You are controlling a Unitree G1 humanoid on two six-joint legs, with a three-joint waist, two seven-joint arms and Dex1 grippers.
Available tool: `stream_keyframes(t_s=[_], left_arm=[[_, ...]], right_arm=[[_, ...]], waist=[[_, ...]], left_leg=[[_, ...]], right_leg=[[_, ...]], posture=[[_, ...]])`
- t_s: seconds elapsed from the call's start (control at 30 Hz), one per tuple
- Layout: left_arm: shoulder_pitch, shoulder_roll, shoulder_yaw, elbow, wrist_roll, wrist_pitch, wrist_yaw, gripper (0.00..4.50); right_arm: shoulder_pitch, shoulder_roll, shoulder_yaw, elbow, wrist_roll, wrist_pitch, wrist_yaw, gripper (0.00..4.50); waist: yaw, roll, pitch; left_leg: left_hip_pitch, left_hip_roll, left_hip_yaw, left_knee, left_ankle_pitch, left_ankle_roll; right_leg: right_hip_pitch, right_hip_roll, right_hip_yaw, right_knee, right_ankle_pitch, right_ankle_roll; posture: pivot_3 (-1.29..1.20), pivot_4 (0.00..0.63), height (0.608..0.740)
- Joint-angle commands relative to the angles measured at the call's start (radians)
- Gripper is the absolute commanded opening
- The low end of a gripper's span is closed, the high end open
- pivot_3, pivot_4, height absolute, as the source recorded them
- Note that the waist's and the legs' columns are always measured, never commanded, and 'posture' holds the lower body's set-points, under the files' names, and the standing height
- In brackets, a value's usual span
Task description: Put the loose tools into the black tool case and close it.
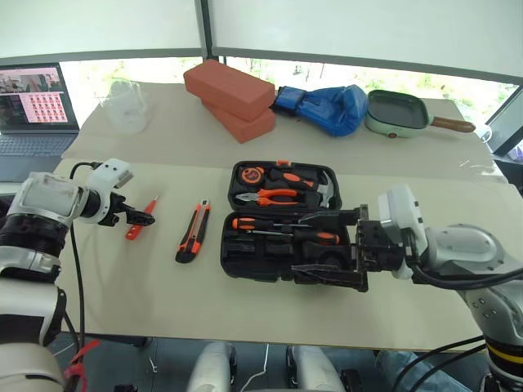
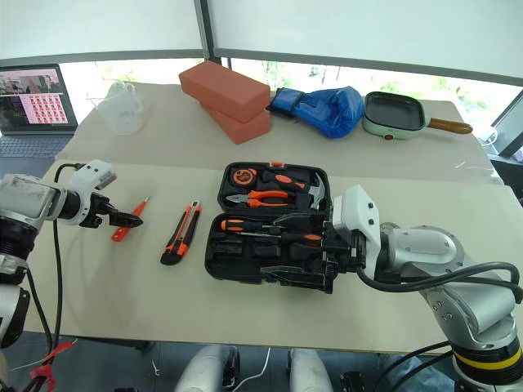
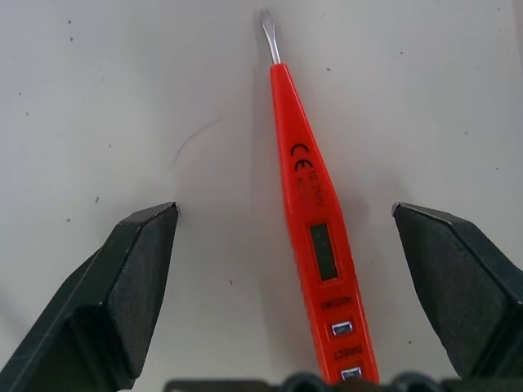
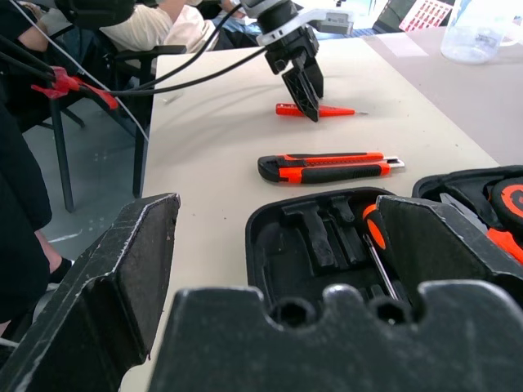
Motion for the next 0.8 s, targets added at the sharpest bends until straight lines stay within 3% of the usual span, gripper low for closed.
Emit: stream_keyframes(t_s=[0.03, 0.3, 0.57, 0.8], left_arm=[[0.003, -0.035, -0.028, 0.078, 0.049, -0.043, -0.044, 3.40], [-0.019, -0.063, -0.002, 0.132, 0.107, -0.068, -0.088, 0.51], [-0.092, -0.012, 0.047, 0.052, 0.119, -0.124, -0.181, 0.43], [-0.095, 0.003, 0.054, -0.324, 0.035, -0.300, -0.400, 0.43]], right_arm=[[0.005, -0.021, -0.031, -0.025, 0.010, -0.028, 0.004, 4.50], [-0.003, -0.031, -0.017, -0.009, -0.015, -0.052, 0.000, 4.50], [0.082, -0.031, -0.043, -0.059, -0.023, -0.062, -0.048, 4.50], [0.189, -0.062, -0.124, -0.083, 0.000, -0.050, -0.067, 4.50]], waist=[[0.002, 0.000, 0.000], [0.003, 0.002, -0.002], [0.002, 0.000, -0.001], [0.005, -0.003, 0.000]], left_leg=[[0.000, 0.000, 0.000, 0.000, 0.000, 0.000], [0.000, -0.001, 0.000, 0.001, 0.000, 0.000], [-0.001, 0.000, -0.001, 0.002, 0.000, 0.000], [-0.010, 0.002, -0.006, 0.012, -0.002, 0.003]], right_leg=[[0.000, 0.000, 0.000, 0.000, 0.000, 0.000], [0.001, -0.001, 0.000, 0.001, 0.000, 0.001], [0.000, -0.001, 0.000, 0.001, 0.000, 0.001], [-0.001, -0.002, -0.005, 0.001, 0.000, 0.003]], posture=[[0.00, 0.150, 0.738], [0.00, 0.150, 0.738], [0.00, 0.150, 0.738], [0.00, 0.150, 0.738]])
